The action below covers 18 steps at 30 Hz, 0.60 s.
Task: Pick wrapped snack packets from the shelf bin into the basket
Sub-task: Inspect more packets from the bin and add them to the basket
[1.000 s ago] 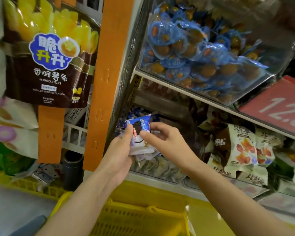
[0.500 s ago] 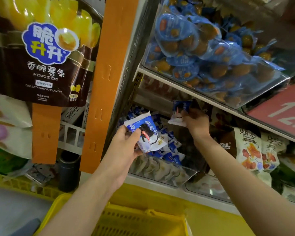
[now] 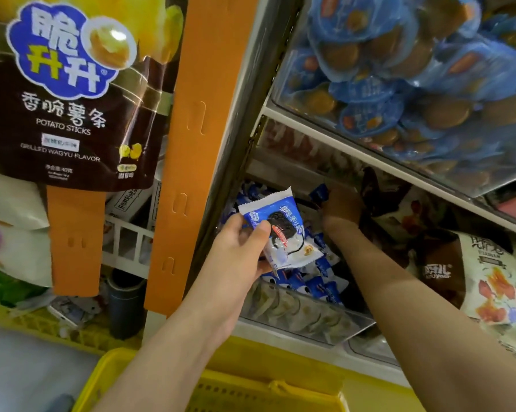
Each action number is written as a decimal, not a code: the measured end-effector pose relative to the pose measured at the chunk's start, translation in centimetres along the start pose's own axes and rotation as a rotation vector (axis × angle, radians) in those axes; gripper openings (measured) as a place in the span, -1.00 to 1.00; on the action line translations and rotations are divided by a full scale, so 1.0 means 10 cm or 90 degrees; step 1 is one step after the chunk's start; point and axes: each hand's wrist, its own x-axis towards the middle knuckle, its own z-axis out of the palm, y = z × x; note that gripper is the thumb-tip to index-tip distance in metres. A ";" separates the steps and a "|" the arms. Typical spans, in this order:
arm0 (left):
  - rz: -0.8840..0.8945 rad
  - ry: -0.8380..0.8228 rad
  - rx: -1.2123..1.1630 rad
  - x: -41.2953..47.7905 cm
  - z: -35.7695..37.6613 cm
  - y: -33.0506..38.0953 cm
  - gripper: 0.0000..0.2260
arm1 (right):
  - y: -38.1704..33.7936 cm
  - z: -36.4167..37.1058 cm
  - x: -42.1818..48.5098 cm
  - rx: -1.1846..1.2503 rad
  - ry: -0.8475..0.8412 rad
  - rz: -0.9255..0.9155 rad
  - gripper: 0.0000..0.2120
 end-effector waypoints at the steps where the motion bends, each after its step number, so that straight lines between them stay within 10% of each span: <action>1: 0.001 0.002 0.002 0.00 0.00 0.00 -0.84 | 0.01 0.02 0.00 0.020 -0.025 0.001 -0.73; 10: -0.010 0.017 0.028 0.02 -0.01 -0.02 -0.82 | 0.01 0.17 -0.05 0.270 -0.228 0.086 -0.73; 18: 0.021 0.080 0.078 -0.04 -0.01 -0.06 -0.78 | -0.27 -0.51 -1.15 0.639 -0.054 -0.129 -0.79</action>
